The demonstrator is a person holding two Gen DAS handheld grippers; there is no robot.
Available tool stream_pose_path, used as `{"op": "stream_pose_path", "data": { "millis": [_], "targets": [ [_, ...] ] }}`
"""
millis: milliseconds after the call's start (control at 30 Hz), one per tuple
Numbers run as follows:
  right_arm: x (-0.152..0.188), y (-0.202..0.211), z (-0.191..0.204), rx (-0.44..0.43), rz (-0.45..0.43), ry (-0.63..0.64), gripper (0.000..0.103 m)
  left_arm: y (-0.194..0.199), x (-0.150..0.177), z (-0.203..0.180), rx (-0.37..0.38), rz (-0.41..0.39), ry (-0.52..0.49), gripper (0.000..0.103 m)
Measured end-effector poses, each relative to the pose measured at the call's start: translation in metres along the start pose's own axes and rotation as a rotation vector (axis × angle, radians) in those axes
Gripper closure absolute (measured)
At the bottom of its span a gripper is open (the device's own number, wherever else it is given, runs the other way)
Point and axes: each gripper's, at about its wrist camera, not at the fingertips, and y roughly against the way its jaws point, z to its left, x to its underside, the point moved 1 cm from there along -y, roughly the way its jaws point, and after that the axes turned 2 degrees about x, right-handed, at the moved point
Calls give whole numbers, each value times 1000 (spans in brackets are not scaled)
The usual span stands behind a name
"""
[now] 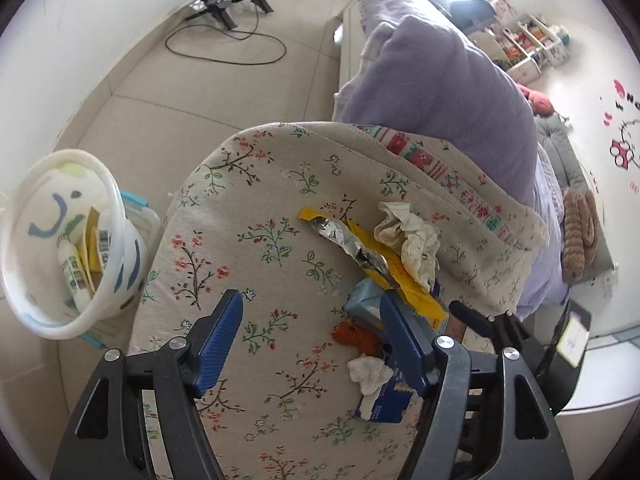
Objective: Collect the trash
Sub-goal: 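Grasp the milk carton with the right tool while the left tool grasps the yellow snack bag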
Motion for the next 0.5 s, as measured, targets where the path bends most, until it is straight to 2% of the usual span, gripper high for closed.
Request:
{"op": "stream_pose_path", "data": {
  "millis": [33, 67, 167, 400, 500],
  "targets": [
    [1, -3, 0, 2, 3, 3, 32, -2, 0, 1, 9, 4, 15, 29],
    [2, -3, -1, -4, 4, 0, 46, -2, 0, 1, 19, 8, 25, 29],
    [6, 4, -2, -93, 9, -48, 63, -6, 2, -4, 48, 24, 28, 29],
    [22, 68, 13, -189, -61, -74, 64, -20, 8, -15, 78, 66, 33, 29],
    [36, 96, 11, -187, -104, -79, 64, -24, 11, -17, 96, 83, 33, 29]
  ]
}}
